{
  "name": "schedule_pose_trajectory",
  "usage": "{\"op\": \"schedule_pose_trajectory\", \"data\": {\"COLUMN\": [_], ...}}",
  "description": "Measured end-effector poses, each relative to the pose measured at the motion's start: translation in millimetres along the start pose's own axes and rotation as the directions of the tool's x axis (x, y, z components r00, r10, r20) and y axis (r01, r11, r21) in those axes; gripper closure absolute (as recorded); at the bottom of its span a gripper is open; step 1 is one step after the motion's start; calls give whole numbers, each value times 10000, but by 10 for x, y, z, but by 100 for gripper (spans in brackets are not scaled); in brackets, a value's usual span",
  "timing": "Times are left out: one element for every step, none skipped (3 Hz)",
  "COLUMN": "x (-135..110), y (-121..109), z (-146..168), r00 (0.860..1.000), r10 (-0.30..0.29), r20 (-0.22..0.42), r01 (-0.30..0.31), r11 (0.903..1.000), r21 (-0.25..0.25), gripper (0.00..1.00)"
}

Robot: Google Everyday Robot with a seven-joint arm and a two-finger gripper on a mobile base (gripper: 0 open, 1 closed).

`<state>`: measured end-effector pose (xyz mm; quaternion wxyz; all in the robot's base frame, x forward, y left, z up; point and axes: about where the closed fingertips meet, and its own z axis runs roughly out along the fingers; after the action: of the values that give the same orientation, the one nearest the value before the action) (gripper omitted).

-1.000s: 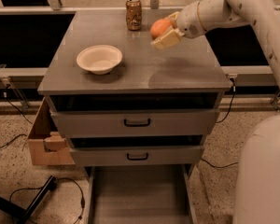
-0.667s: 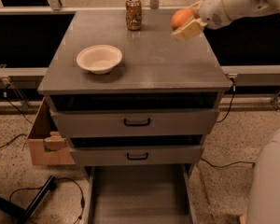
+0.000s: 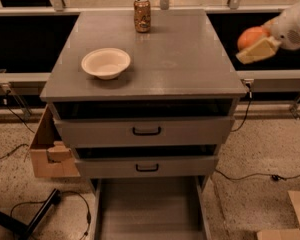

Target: Place orange into bottom drawer

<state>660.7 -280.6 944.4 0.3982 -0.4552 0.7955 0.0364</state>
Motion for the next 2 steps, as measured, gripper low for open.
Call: {"op": "schedule_pose_trajectory", "data": {"x": [628,1300], "y": [302,765], "z": [-473,-656], "r00": [9890,9585], "r10": [995,2189], "r20": [-1091,-1826], "r01": [-955,-2159], "r11": [9946,9757], "r21": [417,364], "gripper": [100,100]}}
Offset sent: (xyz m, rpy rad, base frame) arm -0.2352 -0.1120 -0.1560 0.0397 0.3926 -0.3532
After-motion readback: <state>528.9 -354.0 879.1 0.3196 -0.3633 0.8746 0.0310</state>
